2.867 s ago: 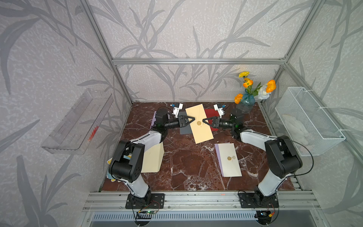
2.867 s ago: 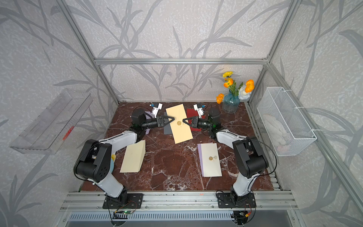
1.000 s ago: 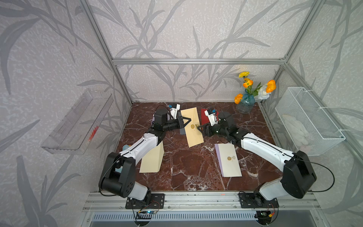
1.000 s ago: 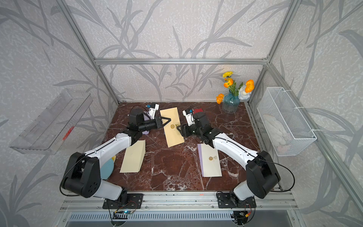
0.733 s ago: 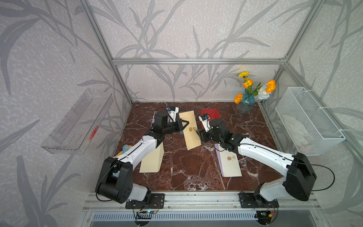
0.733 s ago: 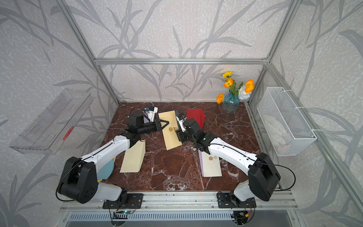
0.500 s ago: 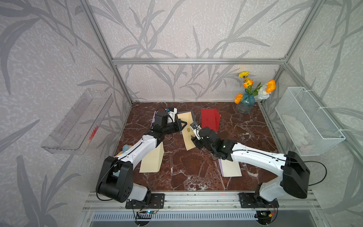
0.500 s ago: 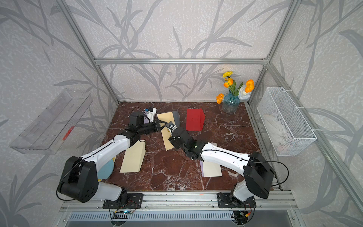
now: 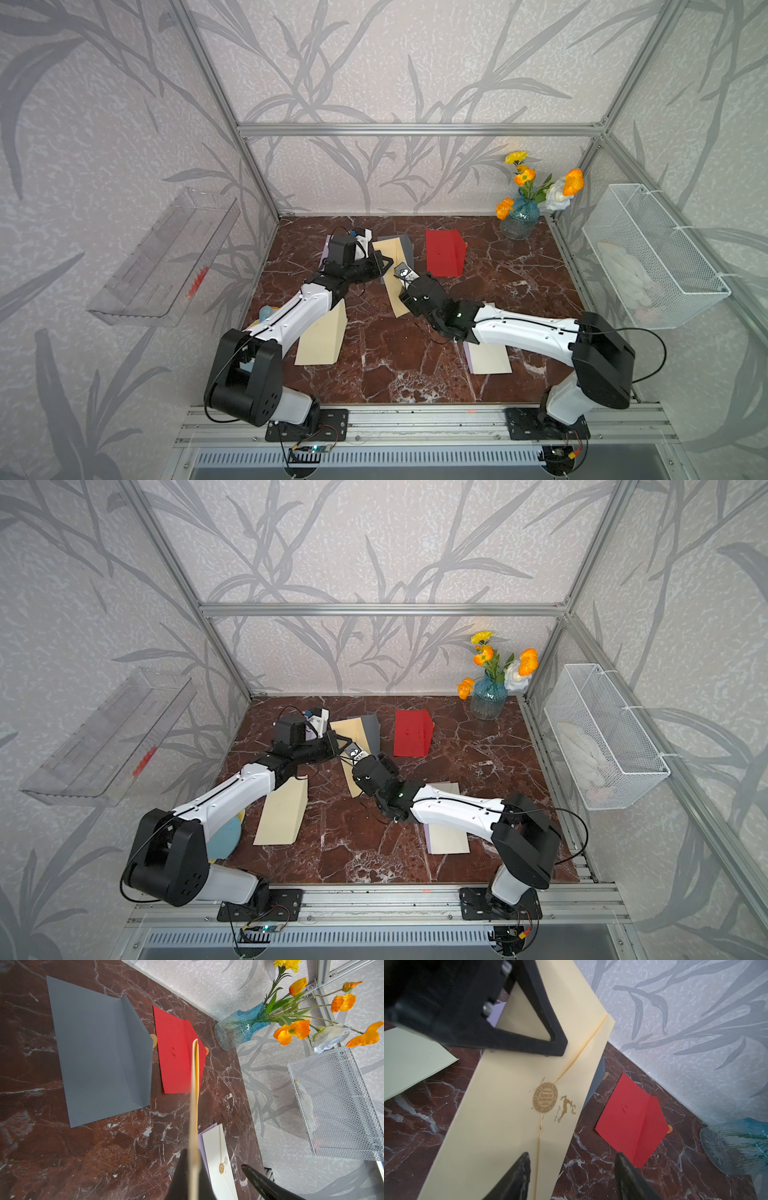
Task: Open the envelope
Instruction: Open the envelope flap on the envelope.
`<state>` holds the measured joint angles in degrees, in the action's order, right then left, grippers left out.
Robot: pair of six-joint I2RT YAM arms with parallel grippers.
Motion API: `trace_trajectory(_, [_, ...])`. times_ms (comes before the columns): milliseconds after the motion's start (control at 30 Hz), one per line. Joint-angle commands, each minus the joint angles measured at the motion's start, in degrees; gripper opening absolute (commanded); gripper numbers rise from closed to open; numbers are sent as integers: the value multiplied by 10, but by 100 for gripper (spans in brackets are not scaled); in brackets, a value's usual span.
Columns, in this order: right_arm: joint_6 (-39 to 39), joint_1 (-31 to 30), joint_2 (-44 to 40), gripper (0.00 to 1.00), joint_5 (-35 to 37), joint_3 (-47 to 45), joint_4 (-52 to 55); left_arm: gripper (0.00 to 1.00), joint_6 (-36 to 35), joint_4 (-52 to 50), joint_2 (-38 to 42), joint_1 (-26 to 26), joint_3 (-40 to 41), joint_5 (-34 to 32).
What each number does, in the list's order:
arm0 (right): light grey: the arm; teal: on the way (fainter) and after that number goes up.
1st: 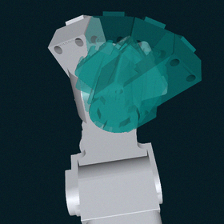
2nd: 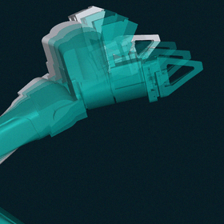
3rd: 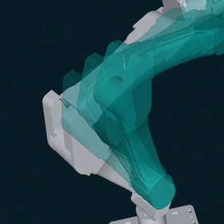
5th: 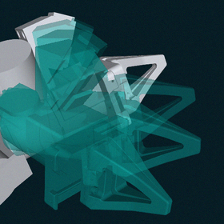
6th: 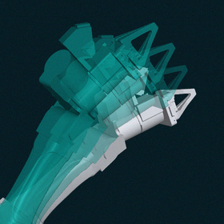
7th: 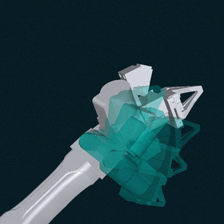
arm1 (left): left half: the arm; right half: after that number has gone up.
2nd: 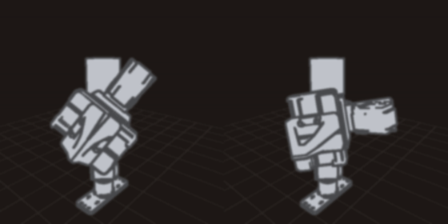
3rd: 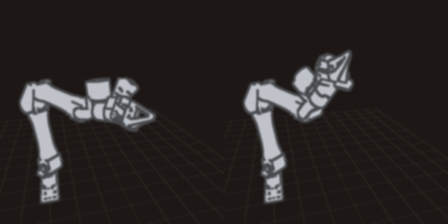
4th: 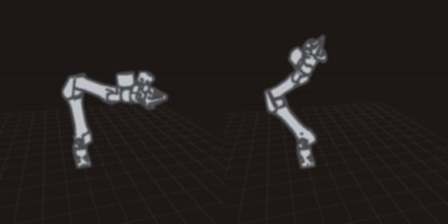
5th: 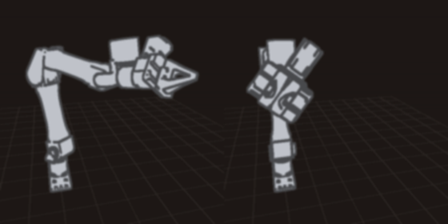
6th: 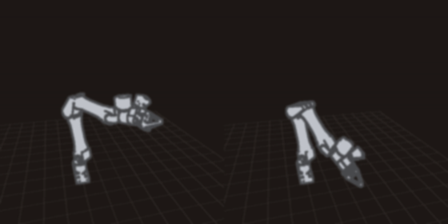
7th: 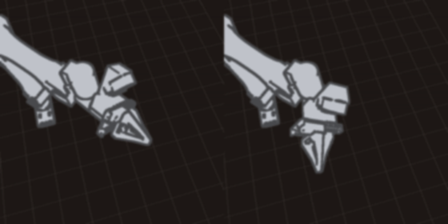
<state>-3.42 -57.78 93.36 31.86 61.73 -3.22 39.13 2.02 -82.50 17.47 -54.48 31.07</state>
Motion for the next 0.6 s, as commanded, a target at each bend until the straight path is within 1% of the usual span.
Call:
trace_trajectory(0, [15,-4,6,64,9,-7,-15,0,8,-11,8,1,-24,-17])
trace_trajectory(300, [27,-4,21,65,1,-11,-20,0,25,-16,11,1,-38,-24])
trace_trajectory(567, [38,-4,41,65,21,-2,-24,0,29,-40,29,1,-36,-34])
